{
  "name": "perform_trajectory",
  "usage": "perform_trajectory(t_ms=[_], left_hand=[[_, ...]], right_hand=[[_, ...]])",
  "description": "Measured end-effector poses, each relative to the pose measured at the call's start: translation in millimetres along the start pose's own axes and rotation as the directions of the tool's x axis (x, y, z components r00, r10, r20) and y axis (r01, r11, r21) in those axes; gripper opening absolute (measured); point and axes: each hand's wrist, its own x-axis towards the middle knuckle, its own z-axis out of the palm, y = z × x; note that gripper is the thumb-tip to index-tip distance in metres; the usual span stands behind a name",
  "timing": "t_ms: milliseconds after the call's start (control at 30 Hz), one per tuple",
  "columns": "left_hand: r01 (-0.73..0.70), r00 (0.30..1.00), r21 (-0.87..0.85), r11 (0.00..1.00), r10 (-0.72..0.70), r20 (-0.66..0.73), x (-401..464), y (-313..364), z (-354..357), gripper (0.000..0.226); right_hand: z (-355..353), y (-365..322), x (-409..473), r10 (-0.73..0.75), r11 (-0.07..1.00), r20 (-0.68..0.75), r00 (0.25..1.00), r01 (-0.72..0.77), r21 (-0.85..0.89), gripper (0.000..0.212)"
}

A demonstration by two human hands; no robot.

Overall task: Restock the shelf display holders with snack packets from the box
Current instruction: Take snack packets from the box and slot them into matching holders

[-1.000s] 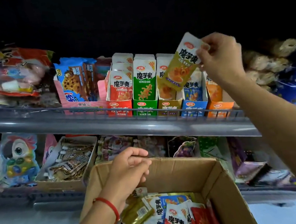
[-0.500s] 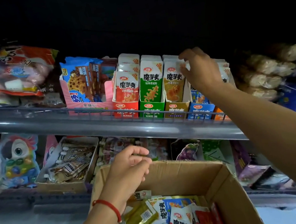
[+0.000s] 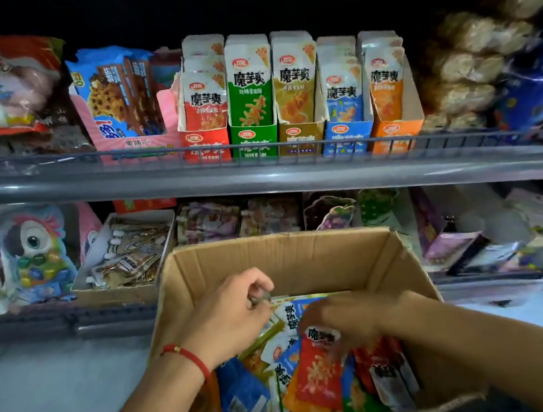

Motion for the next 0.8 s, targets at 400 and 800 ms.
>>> perform_trajectory(t_ms=[400,800], left_hand=[[0.049,0.998,0.071,0.996,-0.052,0.040,11,0,9,0.019],[0.219,0.967,-0.639,0.738,-0.252,0.040,19,17,6,0.057]], right_hand=[[36,-3,24,-0.172,0.961,-0.026,0.985,0.162,-0.223,0.043],[-40,19,-20,0.202,0.564,-0.384,0.901,0.214,0.798,0.029]])
